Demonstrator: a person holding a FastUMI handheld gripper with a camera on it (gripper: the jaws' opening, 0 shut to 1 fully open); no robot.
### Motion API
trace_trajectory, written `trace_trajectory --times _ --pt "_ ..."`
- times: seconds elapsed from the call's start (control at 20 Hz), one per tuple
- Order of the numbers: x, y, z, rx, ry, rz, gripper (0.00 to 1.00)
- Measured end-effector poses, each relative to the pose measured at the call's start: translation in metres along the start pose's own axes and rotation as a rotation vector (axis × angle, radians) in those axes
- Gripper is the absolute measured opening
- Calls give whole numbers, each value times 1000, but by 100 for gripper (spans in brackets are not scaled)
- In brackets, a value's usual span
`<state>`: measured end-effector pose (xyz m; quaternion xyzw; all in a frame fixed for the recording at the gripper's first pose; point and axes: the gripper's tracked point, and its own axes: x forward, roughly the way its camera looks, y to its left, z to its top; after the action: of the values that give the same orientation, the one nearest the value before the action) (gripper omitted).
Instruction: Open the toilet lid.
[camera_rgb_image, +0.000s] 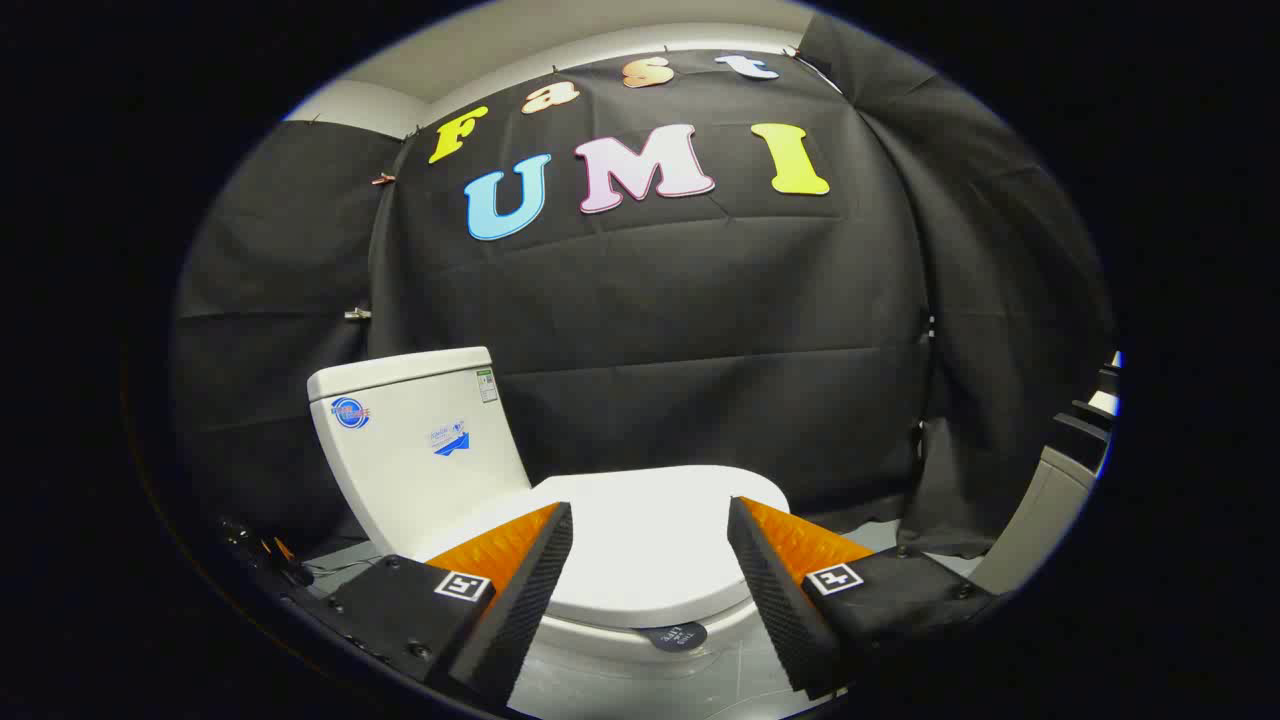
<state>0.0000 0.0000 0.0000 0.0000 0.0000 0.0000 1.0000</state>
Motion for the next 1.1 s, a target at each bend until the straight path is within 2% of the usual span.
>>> trace_trajectory --times 1.1 --pt "0 -2 -10 30 29 8 99"
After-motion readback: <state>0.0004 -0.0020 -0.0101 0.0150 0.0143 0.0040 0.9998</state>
